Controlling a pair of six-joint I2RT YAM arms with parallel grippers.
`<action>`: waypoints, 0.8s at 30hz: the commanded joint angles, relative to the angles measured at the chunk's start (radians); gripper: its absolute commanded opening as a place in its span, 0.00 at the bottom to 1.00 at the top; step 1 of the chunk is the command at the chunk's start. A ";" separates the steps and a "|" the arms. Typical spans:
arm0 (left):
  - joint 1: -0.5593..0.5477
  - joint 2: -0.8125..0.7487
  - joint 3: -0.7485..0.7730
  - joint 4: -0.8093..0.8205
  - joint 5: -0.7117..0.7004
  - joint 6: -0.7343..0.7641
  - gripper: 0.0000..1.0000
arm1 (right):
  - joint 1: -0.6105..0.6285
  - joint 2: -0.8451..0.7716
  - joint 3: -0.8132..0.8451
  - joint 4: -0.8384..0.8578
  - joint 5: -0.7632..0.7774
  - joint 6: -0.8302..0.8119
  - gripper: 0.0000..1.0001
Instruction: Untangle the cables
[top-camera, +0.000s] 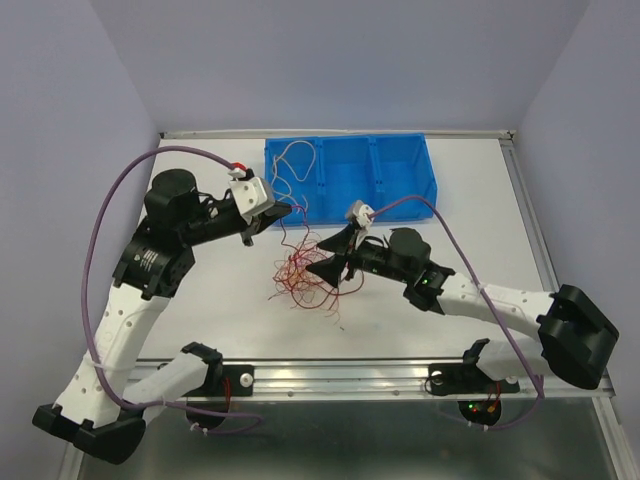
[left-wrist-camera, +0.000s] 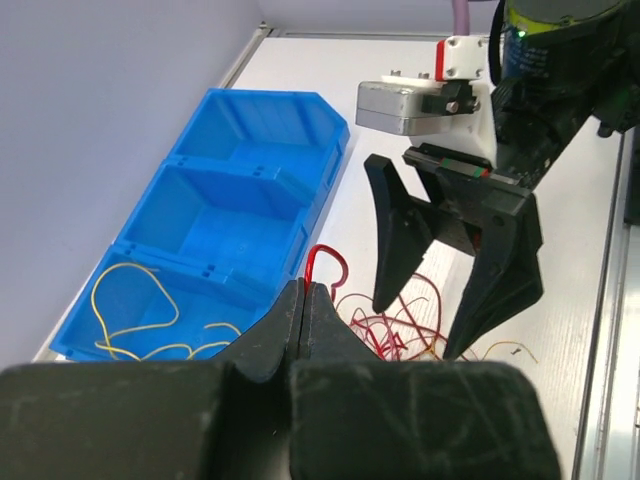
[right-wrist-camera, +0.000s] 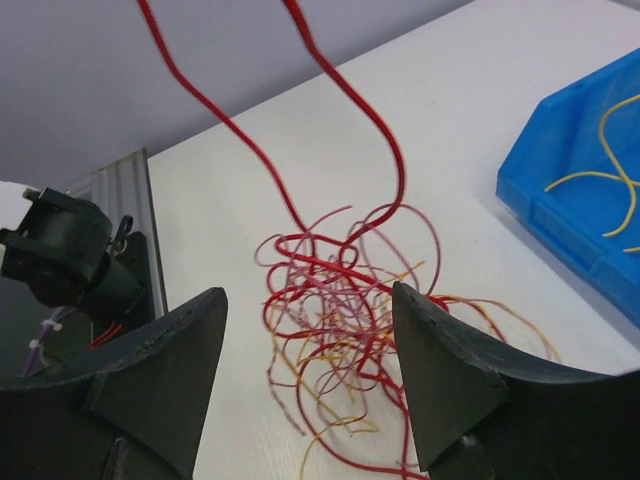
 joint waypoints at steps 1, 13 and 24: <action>-0.016 -0.025 0.083 -0.015 0.065 -0.035 0.00 | 0.014 -0.017 0.005 0.097 0.095 -0.071 0.73; -0.056 -0.010 0.088 -0.023 0.062 -0.041 0.00 | 0.034 0.053 0.139 0.061 -0.026 -0.163 1.00; -0.091 0.018 0.146 0.040 -0.008 -0.115 0.00 | 0.089 0.195 0.223 0.056 -0.048 -0.152 0.56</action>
